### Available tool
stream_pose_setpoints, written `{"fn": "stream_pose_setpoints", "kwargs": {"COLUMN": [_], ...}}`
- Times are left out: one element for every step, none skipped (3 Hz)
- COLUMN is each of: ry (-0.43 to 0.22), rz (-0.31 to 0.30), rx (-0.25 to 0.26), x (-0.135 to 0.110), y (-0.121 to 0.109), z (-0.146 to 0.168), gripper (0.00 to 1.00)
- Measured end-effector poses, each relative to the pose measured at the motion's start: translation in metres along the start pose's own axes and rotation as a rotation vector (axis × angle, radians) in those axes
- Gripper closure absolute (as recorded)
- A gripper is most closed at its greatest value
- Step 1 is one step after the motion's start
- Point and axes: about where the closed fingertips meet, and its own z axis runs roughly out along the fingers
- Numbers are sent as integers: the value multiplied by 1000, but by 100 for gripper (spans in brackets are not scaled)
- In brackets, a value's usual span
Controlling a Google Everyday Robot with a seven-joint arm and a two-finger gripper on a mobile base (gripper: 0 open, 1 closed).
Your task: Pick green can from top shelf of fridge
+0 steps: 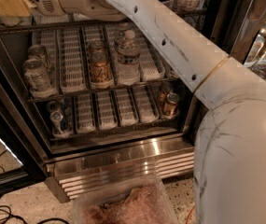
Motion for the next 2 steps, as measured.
{"fn": "stream_pose_setpoints", "kwargs": {"ry": [-2, -18], "rz": [-39, -128], "rx": [-24, -55], "x": [-9, -40], "y": [-4, -6], "z": [6, 11], "gripper": [100, 100]}}
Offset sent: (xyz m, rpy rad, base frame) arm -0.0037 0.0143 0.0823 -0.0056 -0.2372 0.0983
